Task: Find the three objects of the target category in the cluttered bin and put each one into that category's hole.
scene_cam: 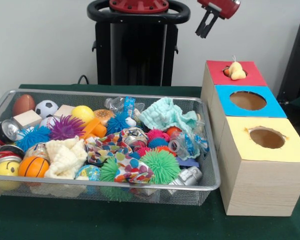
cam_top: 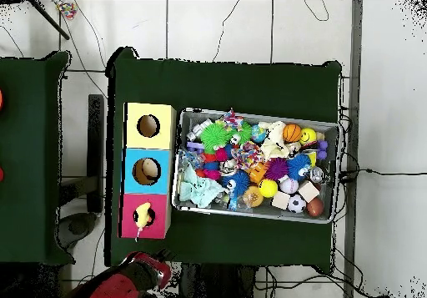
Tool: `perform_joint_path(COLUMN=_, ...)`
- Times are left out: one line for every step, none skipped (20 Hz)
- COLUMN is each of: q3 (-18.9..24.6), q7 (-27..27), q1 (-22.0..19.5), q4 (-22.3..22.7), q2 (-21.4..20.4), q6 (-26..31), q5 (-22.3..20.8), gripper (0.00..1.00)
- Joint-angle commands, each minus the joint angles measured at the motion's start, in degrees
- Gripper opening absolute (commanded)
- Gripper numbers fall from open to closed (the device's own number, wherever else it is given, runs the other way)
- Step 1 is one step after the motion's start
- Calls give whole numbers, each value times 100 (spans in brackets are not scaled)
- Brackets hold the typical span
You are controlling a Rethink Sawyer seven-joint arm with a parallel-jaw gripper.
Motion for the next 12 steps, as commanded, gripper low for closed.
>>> perform_joint_path(q3=452, q7=913, q1=86, q4=-526, q2=316, q6=641, q5=153, gripper=0)
perform_joint_path(q3=446, q7=943, q1=113, q4=-561, q2=357, q6=644, q5=165, gripper=0)
perform_joint_path(q3=487, q7=961, q1=108, q4=-576, q2=366, q6=635, q5=197, gripper=0)
perform_joint_path(q3=591, q7=940, q1=48, q4=-563, q2=340, q6=595, q5=239, gripper=0)
perform_joint_path(q3=696, q7=918, q1=-12, q4=-550, q2=315, q6=556, q5=281, gripper=0)
perform_joint_path(q3=804, q7=892, q1=-84, q4=-522, q2=299, q6=490, q5=321, gripper=0)
perform_joint_path(q3=893, q7=897, q1=-146, q4=-481, q2=291, q6=332, q5=361, gripper=0)
perform_joint_path(q3=983, q7=902, q1=-208, q4=-441, q2=282, q6=174, q5=402, gripper=0)
perform_joint_path(q3=990, q7=950, q1=-185, q4=-454, q2=326, q6=77, q5=423, gripper=0)
perform_joint_path(q3=989, q7=981, q1=-167, q4=-478, q2=364, q6=14, q5=438, gripper=0)
perform_joint_path(q3=1008, q7=991, q1=-160, q4=-494, q2=383, q6=-19, q5=453, gripper=0)
perform_joint_path(q3=1052, q7=976, q1=-156, q4=-504, q2=376, q6=-30, q5=464, gripper=0)
